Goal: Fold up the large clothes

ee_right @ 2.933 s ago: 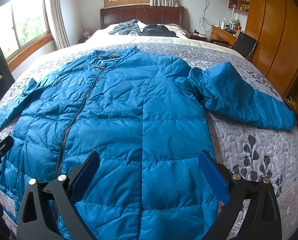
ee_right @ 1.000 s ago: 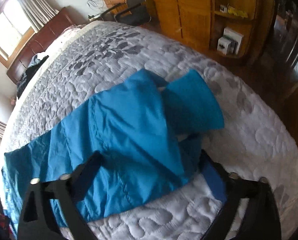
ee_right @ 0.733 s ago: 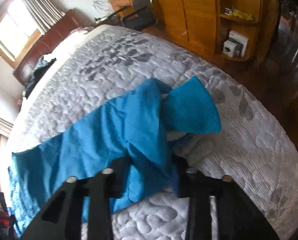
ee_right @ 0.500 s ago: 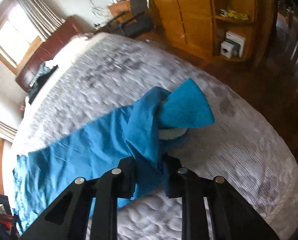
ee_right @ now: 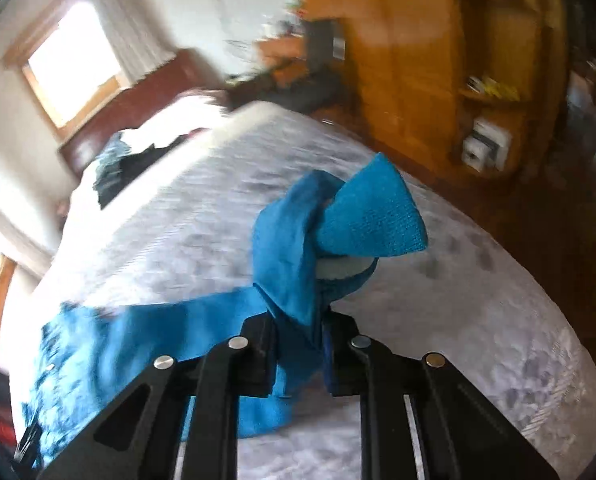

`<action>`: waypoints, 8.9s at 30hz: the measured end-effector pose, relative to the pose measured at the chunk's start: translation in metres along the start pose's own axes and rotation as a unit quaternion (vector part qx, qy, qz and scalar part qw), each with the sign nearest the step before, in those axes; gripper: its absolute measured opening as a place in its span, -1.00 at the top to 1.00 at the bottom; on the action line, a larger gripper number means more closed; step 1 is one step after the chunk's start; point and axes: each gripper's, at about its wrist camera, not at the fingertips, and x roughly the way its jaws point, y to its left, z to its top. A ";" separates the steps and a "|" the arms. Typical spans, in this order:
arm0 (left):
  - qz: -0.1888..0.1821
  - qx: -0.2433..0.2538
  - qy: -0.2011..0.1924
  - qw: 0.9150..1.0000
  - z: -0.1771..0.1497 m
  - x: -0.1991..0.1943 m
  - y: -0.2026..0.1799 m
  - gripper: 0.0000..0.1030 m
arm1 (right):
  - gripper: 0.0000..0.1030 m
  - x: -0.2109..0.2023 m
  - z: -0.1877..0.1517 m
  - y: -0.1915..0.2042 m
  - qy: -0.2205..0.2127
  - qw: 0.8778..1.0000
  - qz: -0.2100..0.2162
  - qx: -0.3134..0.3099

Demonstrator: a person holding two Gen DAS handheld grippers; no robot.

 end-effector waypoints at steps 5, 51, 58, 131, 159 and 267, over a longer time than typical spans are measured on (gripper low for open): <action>-0.004 -0.007 -0.001 1.000 -0.003 -0.002 0.018 -0.94 | 0.67 -0.014 -0.011 0.100 -0.005 0.995 0.058 -0.083; 0.003 -0.121 0.069 0.990 0.004 0.041 0.118 -0.94 | -0.05 0.038 -0.144 0.287 0.102 0.933 0.246 -0.241; -0.052 -0.097 0.120 0.987 0.012 0.068 0.081 -0.92 | -0.04 0.047 -0.125 0.263 0.102 0.941 0.241 -0.216; 0.077 -0.361 0.005 0.929 -0.132 -0.092 0.414 -0.41 | -0.53 0.037 -0.239 0.386 0.199 0.873 0.267 -0.356; 0.096 -0.441 -0.104 0.886 -0.097 -0.081 0.482 0.94 | -0.53 0.048 -0.227 0.363 0.189 0.894 0.246 -0.322; -0.181 -0.095 0.002 0.979 -0.003 0.045 0.199 0.05 | -0.58 0.054 -0.223 0.456 0.129 0.885 0.123 -0.430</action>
